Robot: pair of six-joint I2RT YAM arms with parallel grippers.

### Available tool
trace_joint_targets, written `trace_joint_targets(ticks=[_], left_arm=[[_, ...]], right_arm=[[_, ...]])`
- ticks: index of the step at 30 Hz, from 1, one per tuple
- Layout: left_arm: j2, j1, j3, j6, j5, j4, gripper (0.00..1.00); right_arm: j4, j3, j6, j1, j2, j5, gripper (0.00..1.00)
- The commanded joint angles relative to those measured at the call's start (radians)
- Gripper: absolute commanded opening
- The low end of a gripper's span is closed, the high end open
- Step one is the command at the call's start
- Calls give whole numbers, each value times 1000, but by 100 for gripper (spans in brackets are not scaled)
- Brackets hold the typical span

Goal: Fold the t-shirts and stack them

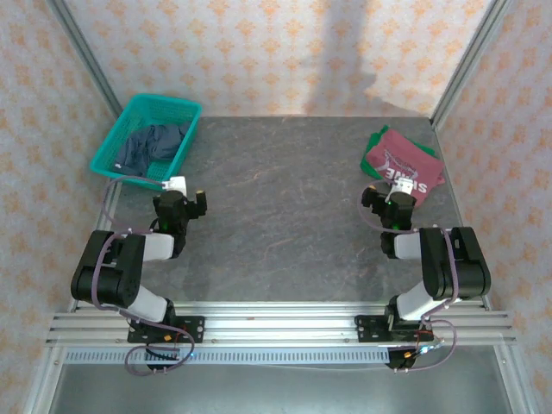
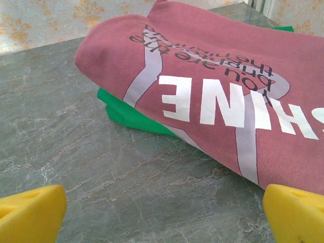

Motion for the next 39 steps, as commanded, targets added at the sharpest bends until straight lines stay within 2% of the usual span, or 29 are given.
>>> trace_joint_targets(ticks=[1,28,30,32,33,35,39], left_arm=[[-9,0,20,17,2,22,100],[-10,0,20,17,4,21,100],[-48,-4,61,41,42,-79,100],[-121,-29,205,41,40,-394,100],[-155,-39,245,33,46,-485,100],[-251,-85,284,40,68,-593,100],[-430,-174,305,2,25,-737,100]], right_arm=[[-1,17,-16,1,8,13,99],[-2,18,-13,-1,6,10,99],[-7,11,-20,-1,-20,-8,99],[-80,6,-20,1,-105,0,99],[-134,6,-12,2,-155,1,99],[-309,19,2,2,-291,-18,99],[-573,45,76,5,-536,-87,99]])
